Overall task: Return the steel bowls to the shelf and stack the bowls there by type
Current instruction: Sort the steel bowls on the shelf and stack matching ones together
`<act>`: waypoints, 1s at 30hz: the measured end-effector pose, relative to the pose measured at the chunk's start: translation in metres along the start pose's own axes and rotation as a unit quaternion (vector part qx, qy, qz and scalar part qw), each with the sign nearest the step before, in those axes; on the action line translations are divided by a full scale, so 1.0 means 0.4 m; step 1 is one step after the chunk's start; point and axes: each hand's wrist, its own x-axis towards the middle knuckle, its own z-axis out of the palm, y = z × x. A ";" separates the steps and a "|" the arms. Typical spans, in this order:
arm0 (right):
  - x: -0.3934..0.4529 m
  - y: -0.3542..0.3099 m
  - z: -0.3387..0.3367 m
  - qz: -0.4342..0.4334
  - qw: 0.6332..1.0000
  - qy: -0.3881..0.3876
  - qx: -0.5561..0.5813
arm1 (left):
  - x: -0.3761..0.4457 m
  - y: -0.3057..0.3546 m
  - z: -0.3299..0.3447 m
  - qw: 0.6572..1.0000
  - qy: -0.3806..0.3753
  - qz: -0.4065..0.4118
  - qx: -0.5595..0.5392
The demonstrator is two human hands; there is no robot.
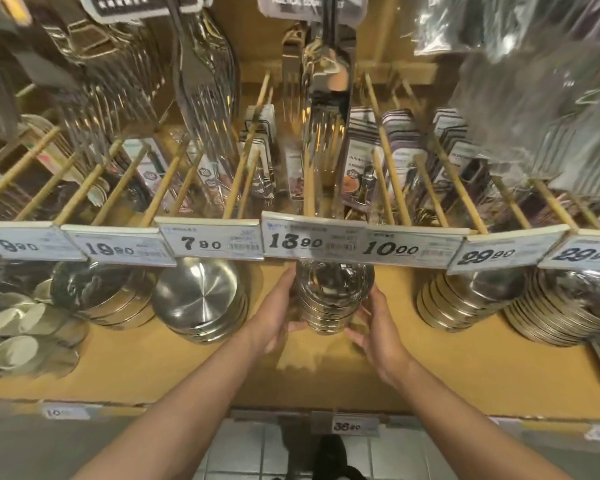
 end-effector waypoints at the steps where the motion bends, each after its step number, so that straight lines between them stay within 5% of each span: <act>1: 0.000 0.001 -0.001 0.002 1.000 0.001 0.001 | -0.001 -0.001 0.000 1.000 0.003 -0.004 -0.001; 13: -0.009 -0.069 -0.012 -0.010 0.997 0.057 -0.044 | -0.052 0.055 0.001 0.997 0.078 0.024 0.015; 20: -0.024 -0.111 0.005 -0.057 0.989 0.095 -0.093 | -0.075 0.092 -0.002 0.983 0.101 0.111 0.104; 30: -0.013 -0.126 0.010 -0.043 0.989 0.104 -0.097 | -0.075 0.103 -0.004 0.992 0.074 0.080 0.066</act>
